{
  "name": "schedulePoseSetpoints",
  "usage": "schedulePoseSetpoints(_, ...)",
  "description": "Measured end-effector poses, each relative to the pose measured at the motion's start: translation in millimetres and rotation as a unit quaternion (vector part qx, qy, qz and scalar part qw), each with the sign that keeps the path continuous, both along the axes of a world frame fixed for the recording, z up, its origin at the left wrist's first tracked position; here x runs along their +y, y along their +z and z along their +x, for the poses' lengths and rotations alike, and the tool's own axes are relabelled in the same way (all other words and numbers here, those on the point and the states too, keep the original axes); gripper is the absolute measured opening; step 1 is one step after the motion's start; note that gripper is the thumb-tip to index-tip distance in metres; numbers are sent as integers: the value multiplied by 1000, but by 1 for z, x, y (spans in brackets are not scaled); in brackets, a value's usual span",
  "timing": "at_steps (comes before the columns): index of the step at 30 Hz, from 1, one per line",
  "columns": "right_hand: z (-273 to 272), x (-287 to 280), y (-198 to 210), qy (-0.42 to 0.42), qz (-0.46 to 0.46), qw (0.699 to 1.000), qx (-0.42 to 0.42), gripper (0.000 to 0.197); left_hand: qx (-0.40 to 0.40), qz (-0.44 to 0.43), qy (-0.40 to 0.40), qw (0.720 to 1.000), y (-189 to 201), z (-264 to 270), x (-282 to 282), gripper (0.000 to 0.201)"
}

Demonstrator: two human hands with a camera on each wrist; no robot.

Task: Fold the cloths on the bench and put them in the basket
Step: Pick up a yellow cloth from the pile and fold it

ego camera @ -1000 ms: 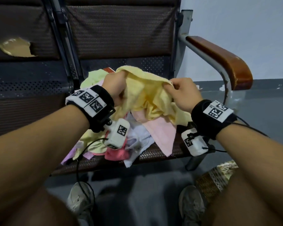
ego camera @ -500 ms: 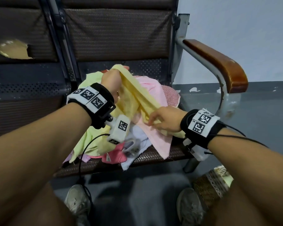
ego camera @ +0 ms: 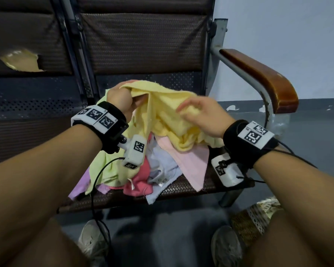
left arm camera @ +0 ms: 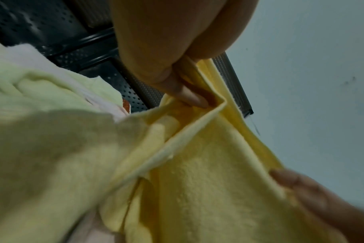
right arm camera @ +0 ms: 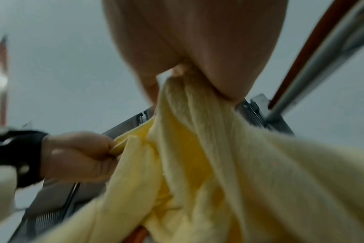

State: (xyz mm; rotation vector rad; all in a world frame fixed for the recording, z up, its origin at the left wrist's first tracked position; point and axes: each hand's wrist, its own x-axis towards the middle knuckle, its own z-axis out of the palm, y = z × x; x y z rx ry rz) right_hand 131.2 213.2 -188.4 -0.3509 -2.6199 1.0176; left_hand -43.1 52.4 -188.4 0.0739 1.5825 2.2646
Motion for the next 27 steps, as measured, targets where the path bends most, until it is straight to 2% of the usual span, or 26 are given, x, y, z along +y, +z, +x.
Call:
schedulePoseSetpoints(1,4,3,-2,25,86,992,-87,19,-6,12,17,1000,3,-2,-1,26)
schedulePoseSetpoints(2,8,5,-6,33,155,971,-179,23,-5,14,30,999,6,-5,-1,27)
schedulePoseSetpoints(3,11,9,-9,28,196,946,-255,28,0,11,39,999,8,-8,-3,26)
schedulePoseSetpoints(4,14,12,-11,8,211,931,-296,31,6,6,45,999,9,-11,-4,25)
schedulePoseSetpoints(5,17,14,-10,-29,210,930,-299,33,11,0,44,999,10,-11,-5,23)
schedulePoseSetpoints(6,18,16,-8,-80,201,940,-265,33,15,-7,37,999,10,-11,-6,21)
schedulePoseSetpoints(8,16,18,-4,-167,191,959,-122,35,26,-26,19,999,10,-6,-5,18)
schedulePoseSetpoints(10,11,11,3,-175,185,967,10,36,35,-38,-2,999,10,0,-3,17)
schedulePoseSetpoints(11,8,4,6,-154,163,974,38,36,38,-43,-13,998,11,3,-1,18)
schedulePoseSetpoints(12,5,-3,8,-118,125,984,42,36,38,-48,-24,998,11,6,1,20)
schedulePoseSetpoints(14,-1,-20,4,-41,63,997,-26,39,25,-51,-46,997,12,13,5,23)
schedulePoseSetpoints(16,-7,-37,-7,14,54,991,-122,39,6,-40,-66,997,16,19,9,25)
schedulePoseSetpoints(18,-16,-49,-21,37,69,984,-159,36,-9,-24,-87,996,20,27,13,26)
schedulePoseSetpoints(20,-25,-56,-29,15,85,985,-152,43,-19,-3,-107,994,24,33,13,25)
schedulePoseSetpoints(22,-34,-59,-34,-10,51,990,-133,59,-25,20,-122,992,27,39,11,24)
schedulePoseSetpoints(23,-38,-60,-37,-21,36,991,-129,60,-22,26,-128,991,28,40,10,24)
schedulePoseSetpoints(25,-44,-57,-42,-50,40,989,-131,49,-4,25,-126,992,29,39,7,25)
schedulePoseSetpoints(27,-47,-47,-40,-99,4,989,-110,33,24,6,-87,996,28,30,1,26)
